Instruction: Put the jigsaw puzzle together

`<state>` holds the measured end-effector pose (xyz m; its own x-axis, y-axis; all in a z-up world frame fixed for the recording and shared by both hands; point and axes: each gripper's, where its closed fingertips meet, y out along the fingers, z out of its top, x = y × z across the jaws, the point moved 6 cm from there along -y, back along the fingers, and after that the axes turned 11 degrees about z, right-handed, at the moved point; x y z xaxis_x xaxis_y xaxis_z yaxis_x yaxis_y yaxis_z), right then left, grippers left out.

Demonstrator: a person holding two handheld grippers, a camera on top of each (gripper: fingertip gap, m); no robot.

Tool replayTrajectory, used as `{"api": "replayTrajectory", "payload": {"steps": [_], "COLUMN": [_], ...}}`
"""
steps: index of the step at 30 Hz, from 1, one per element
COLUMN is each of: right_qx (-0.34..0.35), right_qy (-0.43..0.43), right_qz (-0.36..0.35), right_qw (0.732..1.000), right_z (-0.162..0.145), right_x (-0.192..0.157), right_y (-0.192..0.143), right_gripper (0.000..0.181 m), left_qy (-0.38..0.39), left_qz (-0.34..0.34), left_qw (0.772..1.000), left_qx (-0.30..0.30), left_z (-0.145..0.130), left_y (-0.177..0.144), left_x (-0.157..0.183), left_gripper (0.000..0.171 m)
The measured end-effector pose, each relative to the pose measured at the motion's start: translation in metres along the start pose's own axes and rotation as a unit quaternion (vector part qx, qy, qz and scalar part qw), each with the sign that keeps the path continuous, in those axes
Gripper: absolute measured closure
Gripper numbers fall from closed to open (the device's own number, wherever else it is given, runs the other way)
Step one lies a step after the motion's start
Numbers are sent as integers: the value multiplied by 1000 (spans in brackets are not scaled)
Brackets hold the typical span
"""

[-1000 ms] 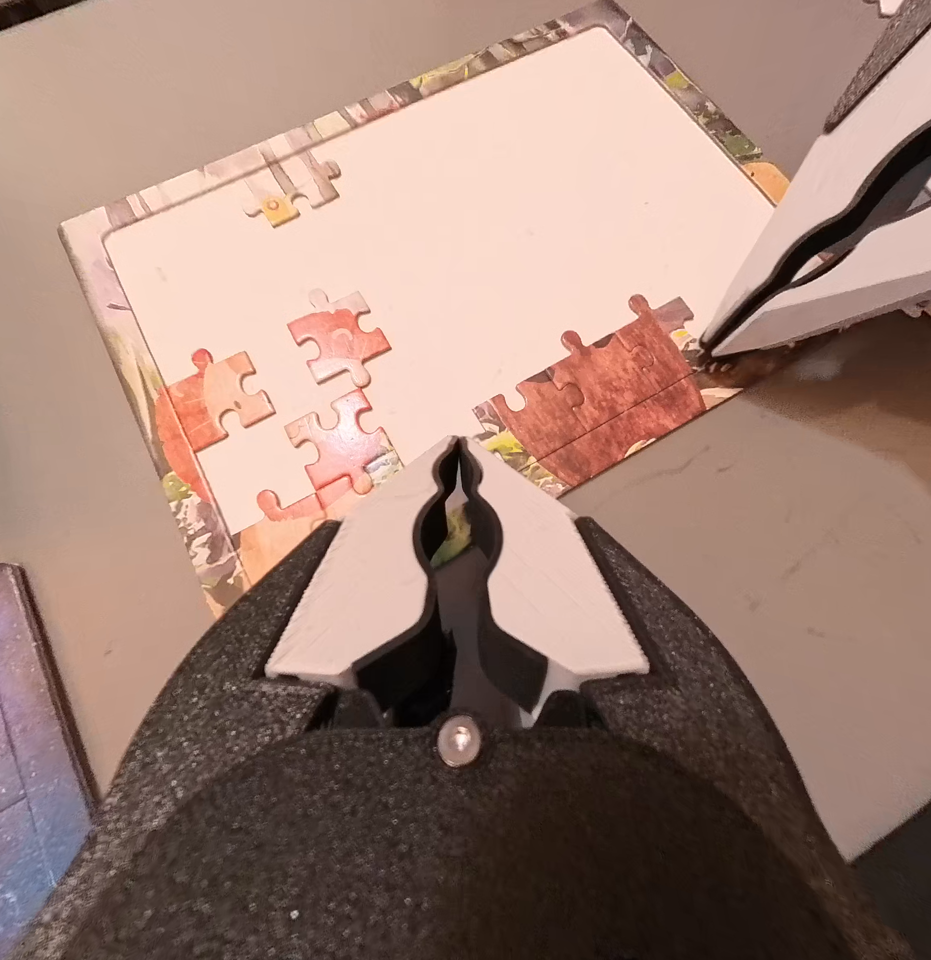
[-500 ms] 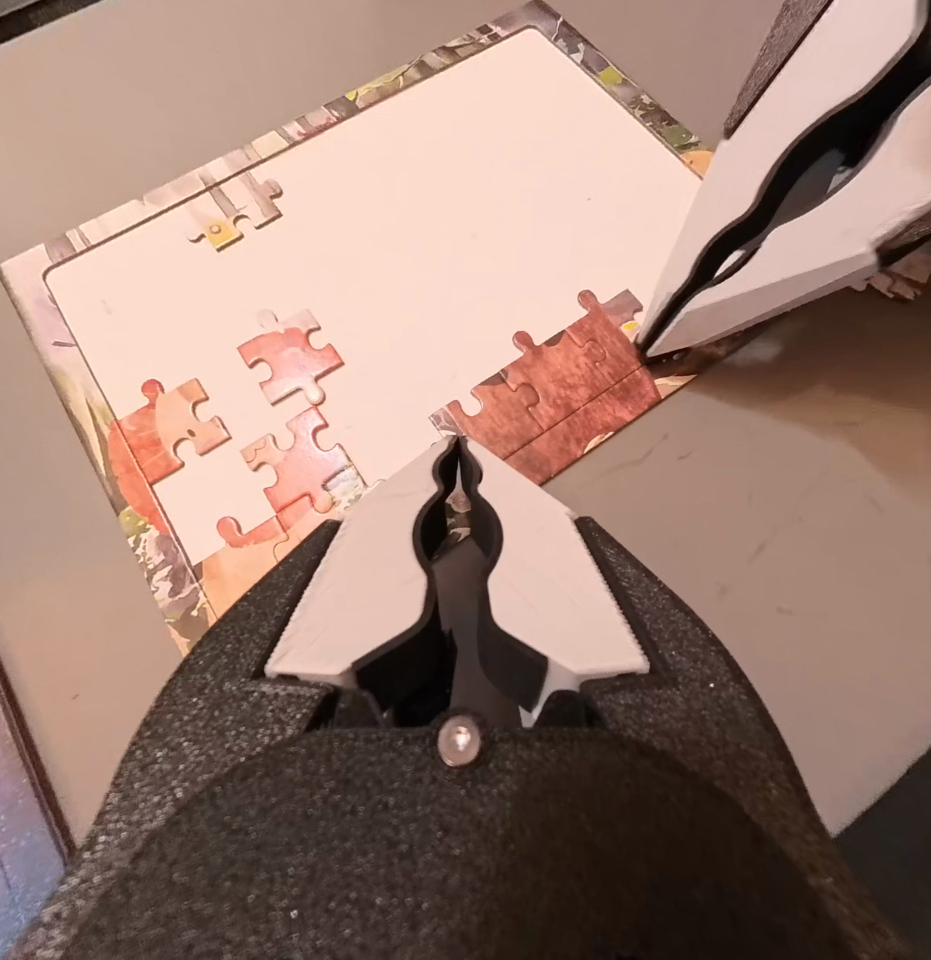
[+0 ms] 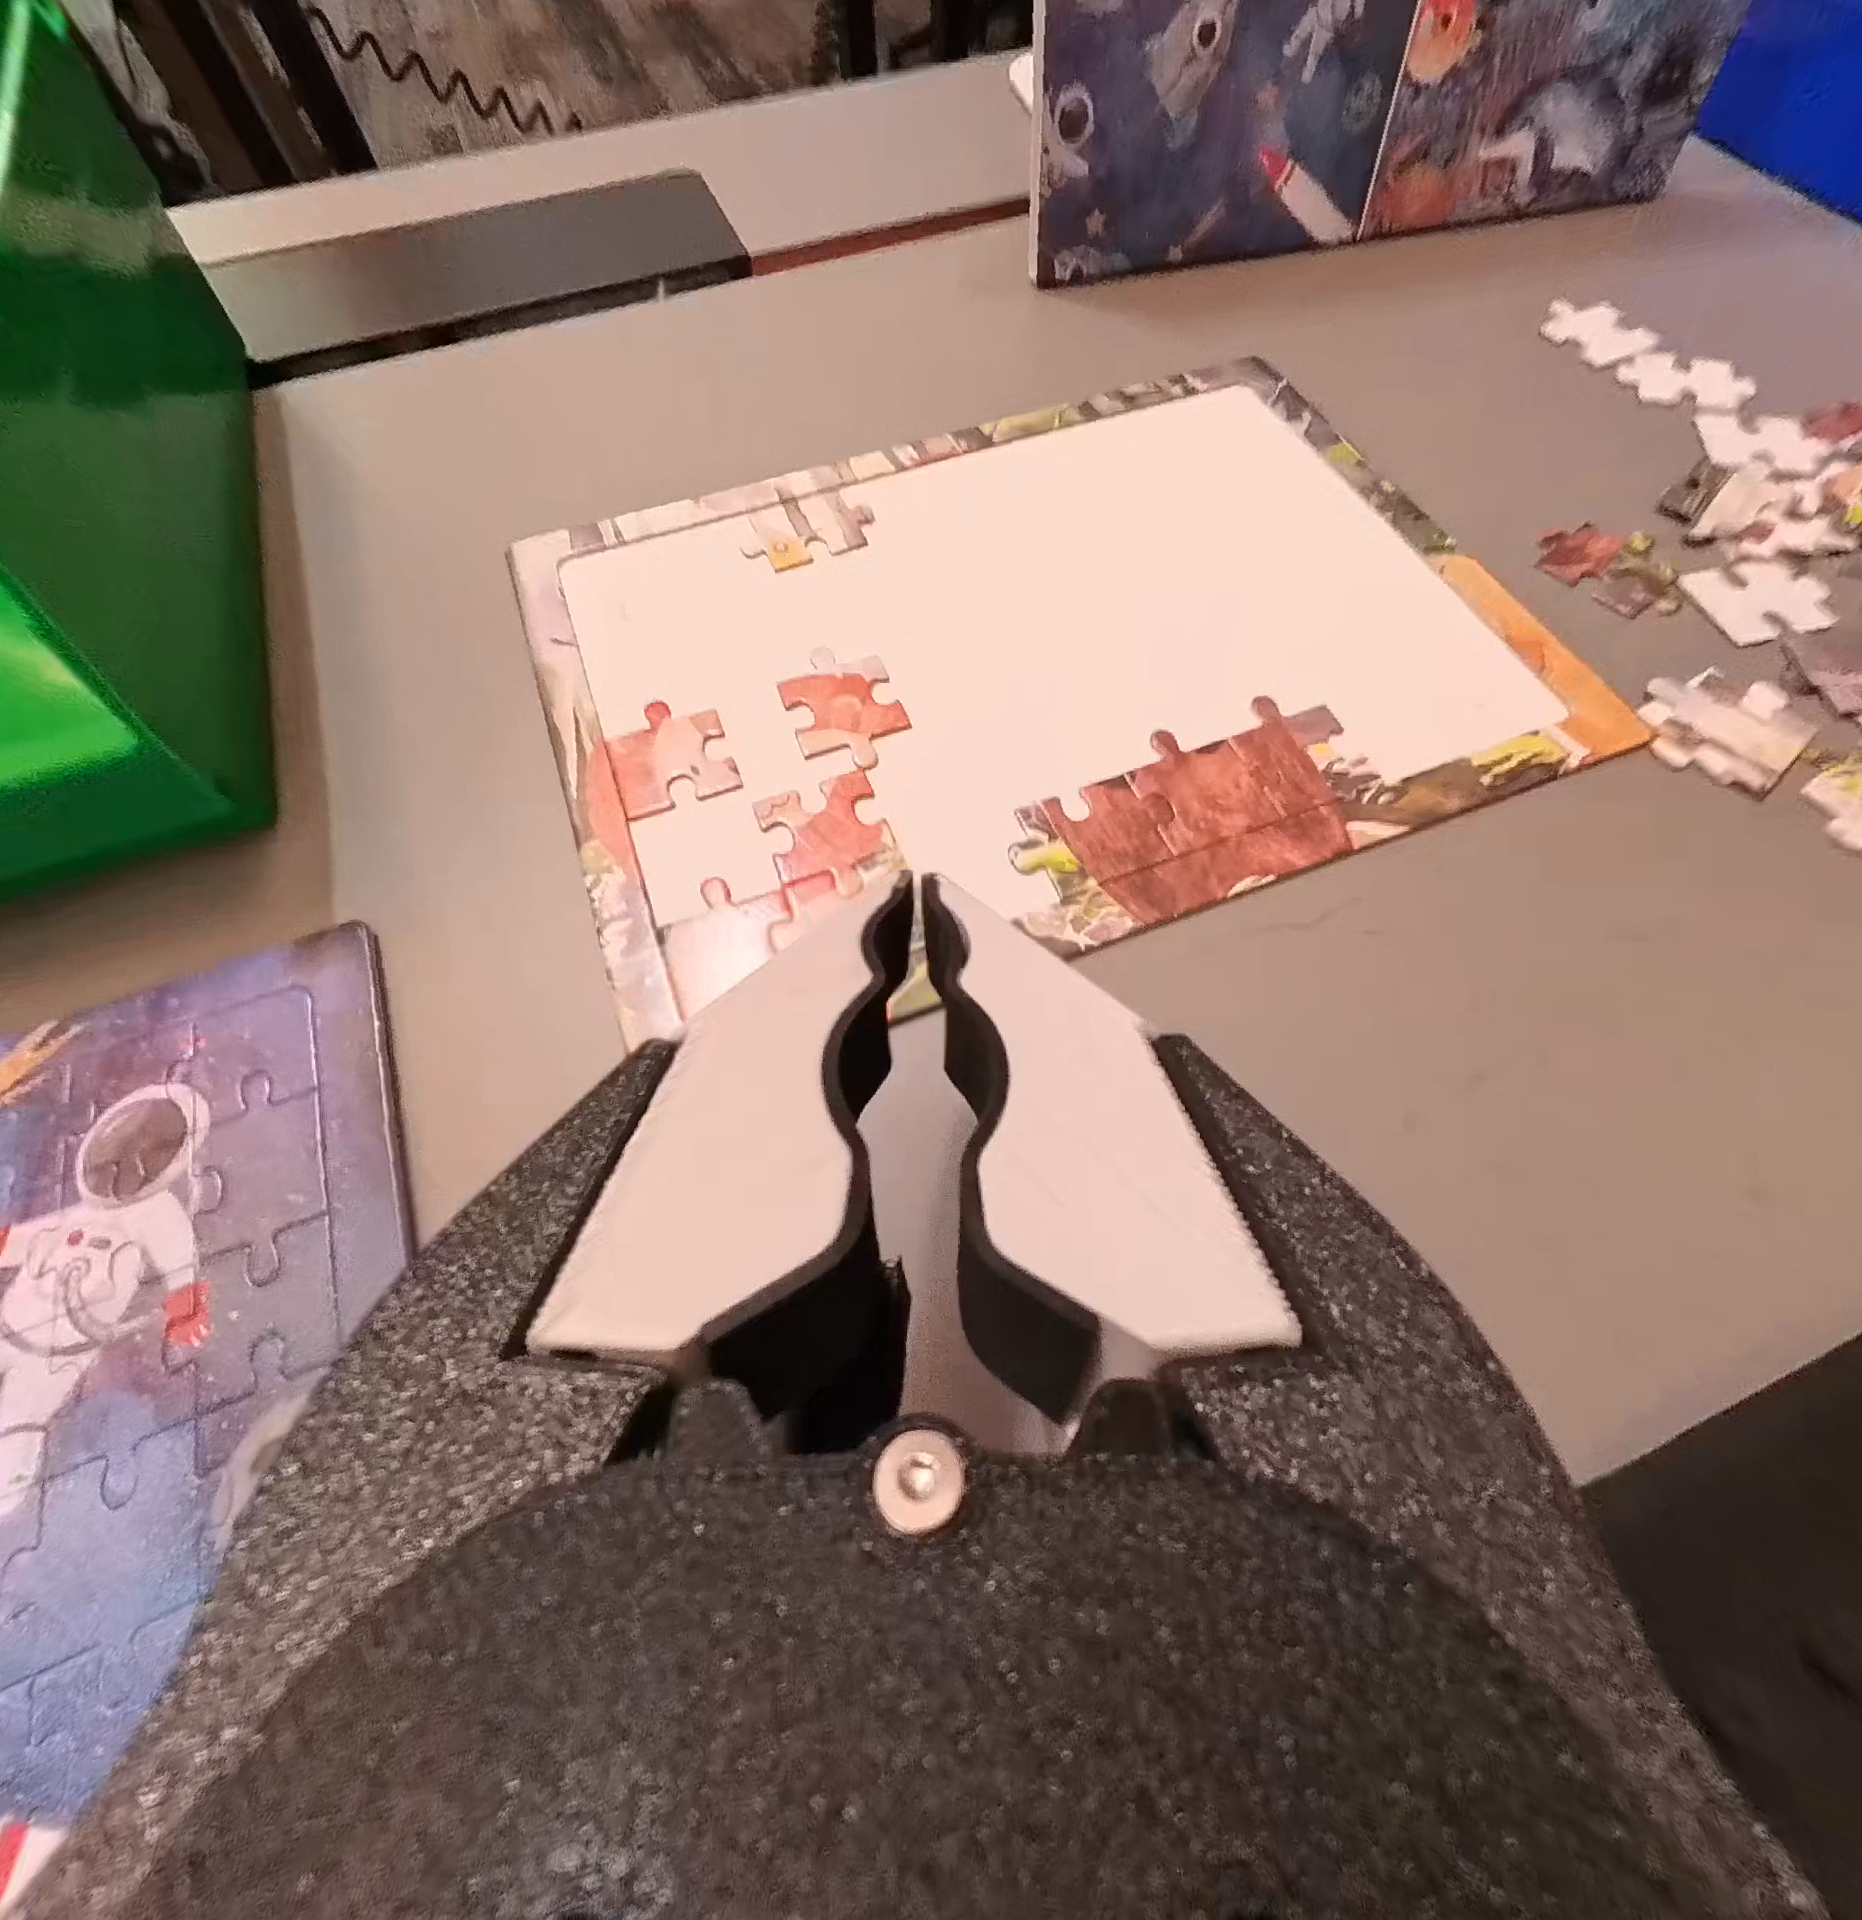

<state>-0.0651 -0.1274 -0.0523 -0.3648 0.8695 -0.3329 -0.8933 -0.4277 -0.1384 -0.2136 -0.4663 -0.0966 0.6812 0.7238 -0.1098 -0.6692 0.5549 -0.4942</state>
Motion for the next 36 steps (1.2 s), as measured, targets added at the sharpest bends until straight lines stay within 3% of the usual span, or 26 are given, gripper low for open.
{"api": "replayTrajectory", "payload": {"steps": [5, 8, 11, 16, 19, 23, 27, 30, 36], "right_qx": [99, 22, -30, -98, -159, -211, -263, -315, -259], "right_qy": [-11, -25, -15, -15, -1, -32, -43, -27, -25], "right_qz": [-115, -182, -184, -188, -181, -201, -168, -156, -131], "right_qw": [988, 983, 982, 977, 971, 956, 949, 936, 957], "right_z": [-3, -27, -49, -69, -83, -90, -88, -88, -61], "right_x": [-22, -24, -29, -22, -17, -17, -6, 17, 28], "right_y": [-96, -123, -133, -128, -118, -110, -85, -69, -48], "right_gripper": [168, 162, 162, 161, 151, 152, 148, 135, 138], "left_qy": [33, 54, 68, 77, 89, 114, 137, 145, 141], "left_qz": [-3, 2, 10, 14, 15, 17, 23, 23, 20], "left_qw": [999, 998, 998, 997, 996, 993, 990, 989, 990], "left_qx": [-16, -26, -8, 7, 3, 1, 1, 5, 20], "left_z": [-7, -10, -8, -6, -8, -10, -11, -11, -9], "left_y": [10, 13, 10, 7, 8, 9, 10, 10, 6], "left_x": [9, 13, 15, 16, 19, 24, 27, 29, 28], "left_gripper": [165, 160, 160, 160, 160, 160, 160, 160, 160]}}
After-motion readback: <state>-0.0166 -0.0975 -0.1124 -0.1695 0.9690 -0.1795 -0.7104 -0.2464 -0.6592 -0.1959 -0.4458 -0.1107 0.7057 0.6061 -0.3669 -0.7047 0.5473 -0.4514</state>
